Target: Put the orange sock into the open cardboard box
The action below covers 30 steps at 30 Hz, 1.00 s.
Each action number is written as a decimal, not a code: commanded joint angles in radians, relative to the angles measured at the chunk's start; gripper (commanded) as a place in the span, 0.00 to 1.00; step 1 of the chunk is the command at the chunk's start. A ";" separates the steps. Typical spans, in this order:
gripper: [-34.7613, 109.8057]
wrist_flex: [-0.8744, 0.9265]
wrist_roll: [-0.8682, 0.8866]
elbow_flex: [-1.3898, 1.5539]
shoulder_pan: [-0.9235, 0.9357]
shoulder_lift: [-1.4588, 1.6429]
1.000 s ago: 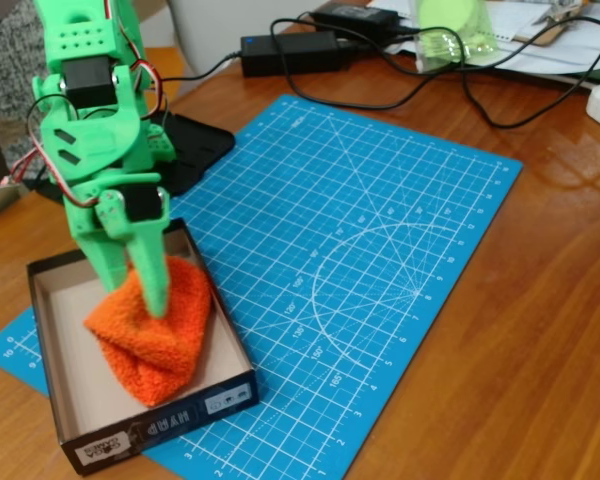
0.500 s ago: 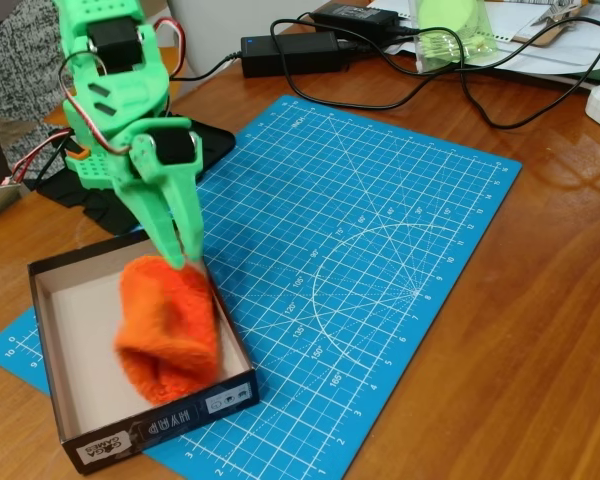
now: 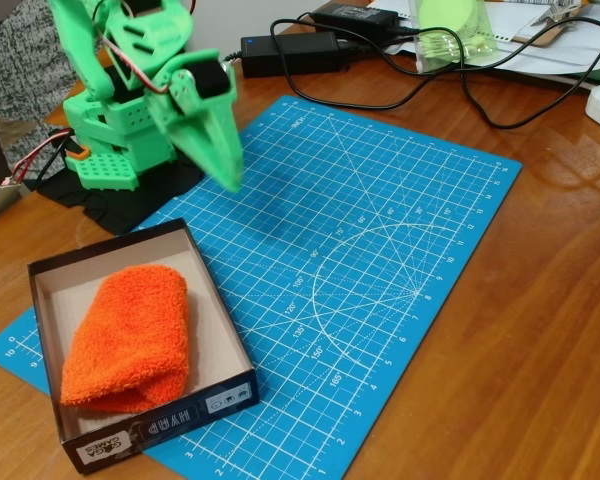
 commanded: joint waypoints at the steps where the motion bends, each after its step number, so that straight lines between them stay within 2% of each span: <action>1: 0.24 0.167 0.153 -0.026 -0.083 0.127; 4: 0.24 0.302 0.107 0.046 -0.130 0.256; 8: 0.25 0.356 0.101 0.209 -0.130 0.433; 18: 0.24 0.357 0.091 0.488 -0.155 0.709; 30: 0.24 0.311 0.086 0.528 -0.155 0.730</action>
